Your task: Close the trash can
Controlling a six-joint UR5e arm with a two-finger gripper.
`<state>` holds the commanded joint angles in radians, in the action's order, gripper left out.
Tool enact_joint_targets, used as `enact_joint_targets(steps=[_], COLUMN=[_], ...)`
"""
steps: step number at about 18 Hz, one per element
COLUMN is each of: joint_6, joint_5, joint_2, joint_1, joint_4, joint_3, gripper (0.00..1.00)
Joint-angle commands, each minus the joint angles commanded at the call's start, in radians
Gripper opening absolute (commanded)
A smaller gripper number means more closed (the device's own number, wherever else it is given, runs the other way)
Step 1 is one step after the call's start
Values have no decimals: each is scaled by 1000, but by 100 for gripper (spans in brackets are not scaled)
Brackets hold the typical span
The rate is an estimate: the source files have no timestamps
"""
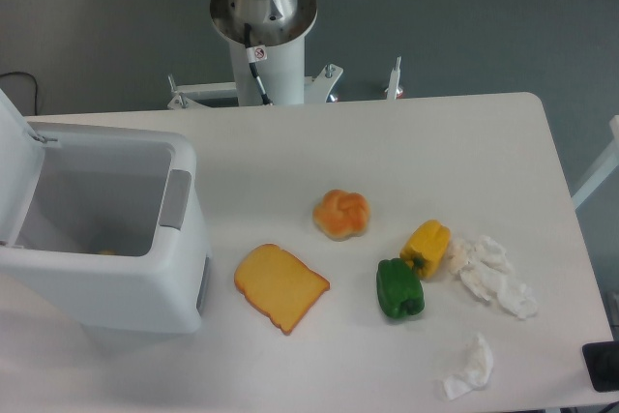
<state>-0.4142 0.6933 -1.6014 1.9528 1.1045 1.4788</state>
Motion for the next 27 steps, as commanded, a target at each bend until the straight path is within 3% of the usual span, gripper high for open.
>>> enact_joint_targets(steps=[5,11,16,27], joint_6=[-3,-6,-8,-9], joint_5=[78,97,311,413], joint_2=[-12,-6,0,5], joint_1=[2,9,12,87], joint_4=[-2,-2,0,0], joint_3=[-5,-2,3,15], gripper=[100,100,100,100])
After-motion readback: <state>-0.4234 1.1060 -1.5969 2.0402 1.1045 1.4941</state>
